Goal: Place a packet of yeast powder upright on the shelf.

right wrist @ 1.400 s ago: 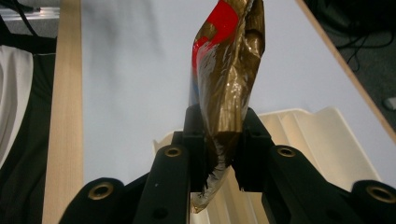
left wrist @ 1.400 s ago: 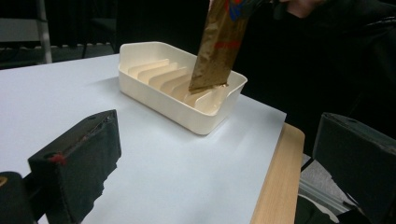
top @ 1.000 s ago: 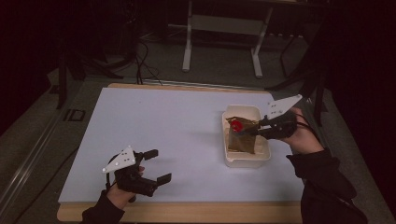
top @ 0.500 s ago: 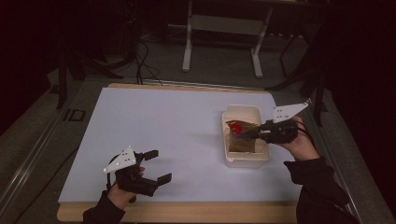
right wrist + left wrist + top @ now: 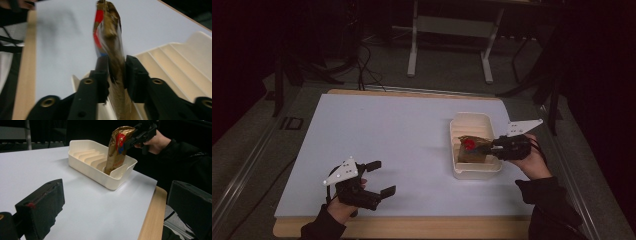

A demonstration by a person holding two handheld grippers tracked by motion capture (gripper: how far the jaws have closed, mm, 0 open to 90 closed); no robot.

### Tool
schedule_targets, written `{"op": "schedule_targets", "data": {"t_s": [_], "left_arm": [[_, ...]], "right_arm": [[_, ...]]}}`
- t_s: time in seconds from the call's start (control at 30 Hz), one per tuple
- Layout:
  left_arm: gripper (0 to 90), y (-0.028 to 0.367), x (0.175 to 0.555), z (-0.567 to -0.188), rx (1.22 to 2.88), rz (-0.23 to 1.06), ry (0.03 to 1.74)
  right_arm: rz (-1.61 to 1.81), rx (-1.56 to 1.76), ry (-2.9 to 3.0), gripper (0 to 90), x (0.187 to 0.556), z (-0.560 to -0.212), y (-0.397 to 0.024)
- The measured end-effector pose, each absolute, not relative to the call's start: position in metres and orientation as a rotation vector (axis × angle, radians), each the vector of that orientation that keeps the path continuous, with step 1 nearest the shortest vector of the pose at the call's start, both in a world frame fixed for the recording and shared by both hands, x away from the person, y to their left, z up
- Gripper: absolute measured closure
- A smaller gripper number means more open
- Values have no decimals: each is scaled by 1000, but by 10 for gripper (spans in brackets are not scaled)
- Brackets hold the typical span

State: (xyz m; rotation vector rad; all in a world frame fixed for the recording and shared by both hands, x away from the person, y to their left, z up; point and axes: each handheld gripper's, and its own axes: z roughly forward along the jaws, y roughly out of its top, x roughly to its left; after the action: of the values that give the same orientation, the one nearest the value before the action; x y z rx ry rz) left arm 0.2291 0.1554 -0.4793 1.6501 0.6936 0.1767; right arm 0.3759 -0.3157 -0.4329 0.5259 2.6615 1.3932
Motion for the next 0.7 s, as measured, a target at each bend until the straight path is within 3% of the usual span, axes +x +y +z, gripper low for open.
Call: {"op": "schedule_targets", "data": {"t_s": [0.1,0.27,0.7], "left_arm": [[16,155,229,-480,1652,176,696],[16,155,229,-480,1658,181,692],[17,154,229,-481,1669,195,680]], "right_arm": [[1360,580,2629,563,373,-427,-313],[1368,652,2591,460,368,-412,-311],[1449,692,2419,302,347,-363,-298]]}}
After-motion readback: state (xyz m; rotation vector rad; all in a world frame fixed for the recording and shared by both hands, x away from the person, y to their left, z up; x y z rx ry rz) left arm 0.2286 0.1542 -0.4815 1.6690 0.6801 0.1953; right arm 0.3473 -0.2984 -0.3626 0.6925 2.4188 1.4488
